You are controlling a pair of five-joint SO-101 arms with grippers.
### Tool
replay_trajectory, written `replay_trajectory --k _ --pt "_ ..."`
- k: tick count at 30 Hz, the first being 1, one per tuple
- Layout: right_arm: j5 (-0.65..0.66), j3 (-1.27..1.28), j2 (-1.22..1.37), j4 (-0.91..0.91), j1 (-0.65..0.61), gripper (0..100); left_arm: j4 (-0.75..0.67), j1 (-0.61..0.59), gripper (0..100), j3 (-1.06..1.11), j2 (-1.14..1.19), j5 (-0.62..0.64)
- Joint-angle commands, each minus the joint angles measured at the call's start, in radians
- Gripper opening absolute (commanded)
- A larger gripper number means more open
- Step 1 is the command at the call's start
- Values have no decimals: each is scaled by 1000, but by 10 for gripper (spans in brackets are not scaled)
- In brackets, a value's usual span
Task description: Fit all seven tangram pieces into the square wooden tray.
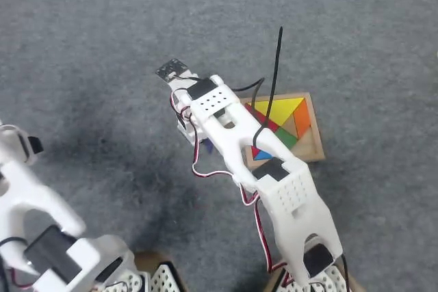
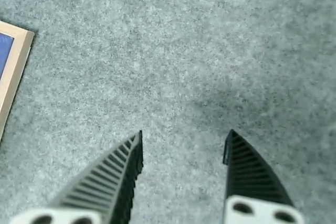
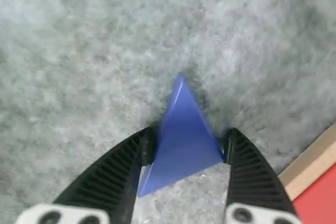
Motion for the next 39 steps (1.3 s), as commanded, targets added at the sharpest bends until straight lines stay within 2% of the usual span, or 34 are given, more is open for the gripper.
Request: replay_trajectory --k 1,8,13,17,20,23,29,32,39 --pt "-21 -20 -62 81 -2 177 -21 -3 246 -39 -12 -9" --pt "-23 41 -254 153 68 177 -21 -2 246 -41 -12 -9" --pt "-20 176 -507 203 143 177 -54 -2 246 -36 -11 -9" --pt "-25 348 -682 251 315 177 -54 -2 246 -35 -12 -9" --pt "-25 523 -745 170 487 177 -55 0 246 -35 -6 -9" --pt "-26 689 -776 74 575 177 -55 14 246 -33 -5 -9" --pt "-84 862 -794 -70 599 177 -51 21 246 -33 -12 -9" --pt "-100 858 -769 -93 588 177 -51 20 246 -33 -5 -9" --pt "-262 792 -662 -87 555 177 -57 21 246 -8 -12 -9"
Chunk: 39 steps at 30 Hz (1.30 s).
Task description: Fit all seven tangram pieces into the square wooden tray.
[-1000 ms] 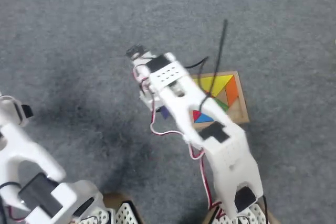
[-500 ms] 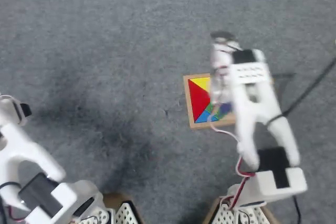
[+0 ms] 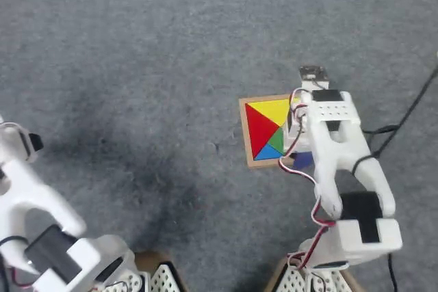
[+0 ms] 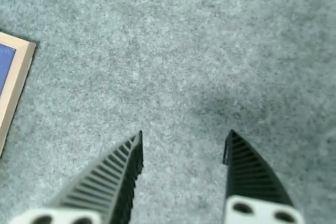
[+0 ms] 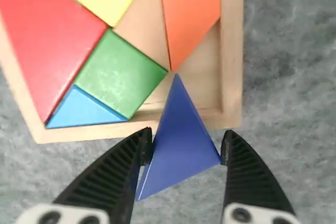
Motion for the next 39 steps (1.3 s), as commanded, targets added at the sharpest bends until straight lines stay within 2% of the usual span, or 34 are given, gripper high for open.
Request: replay_trajectory --k 1,9,21,28,35,39 --pt "-106 -83 27 1 -5 177 -28 8 246 -10 -12 -9" --pt "-229 -183 111 16 62 177 -28 8 246 -10 -12 -9" --pt "-229 -249 119 16 62 184 -28 8 246 -10 -12 -9" --pt "-226 -249 119 16 54 340 -28 8 246 -8 -12 -9" --pt "-222 -252 119 18 54 343 -25 8 246 -8 -12 -9" --pt "-176 -244 119 28 48 342 -21 8 246 -10 -14 -9"
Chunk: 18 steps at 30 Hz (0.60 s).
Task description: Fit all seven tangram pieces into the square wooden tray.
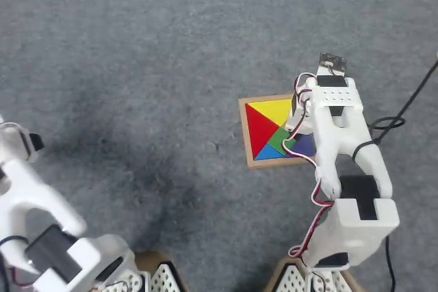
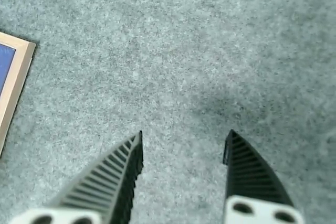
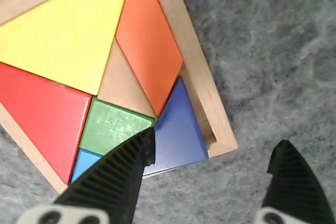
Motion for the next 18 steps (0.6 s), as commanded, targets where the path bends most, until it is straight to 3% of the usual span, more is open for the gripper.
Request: replay_trajectory --k 1,6,18 --pt "44 -35 -7 28 -1 342 -21 8 246 -10 -14 -9" --pt "78 11 -7 33 -1 296 -21 8 246 -10 -14 -9" --pt "152 80 -5 -59 45 292 -21 8 246 -8 -14 -9"
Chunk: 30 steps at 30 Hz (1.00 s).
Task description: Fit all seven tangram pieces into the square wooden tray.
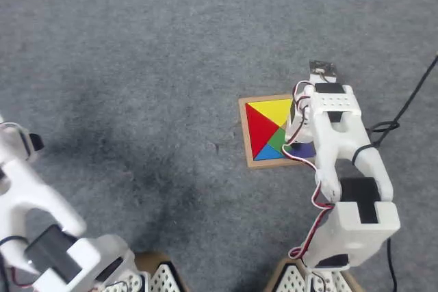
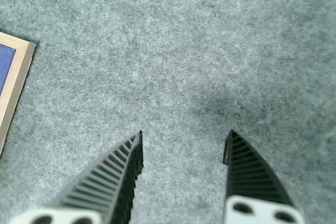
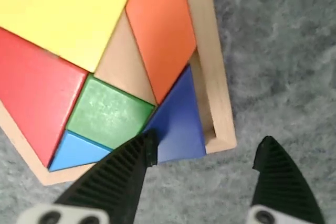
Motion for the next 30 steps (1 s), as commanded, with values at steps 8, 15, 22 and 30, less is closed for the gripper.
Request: replay_trajectory --k 8,15,22,30 --pt "17 -80 45 -15 108 292 -21 8 246 -10 -14 -11" --pt "17 -199 125 74 104 295 -21 8 246 -10 -14 -11" --pt "15 -219 35 76 84 296 -21 17 246 -7 -14 -11" --pt "40 -18 -205 71 -12 296 -21 18 246 -5 -14 -11"
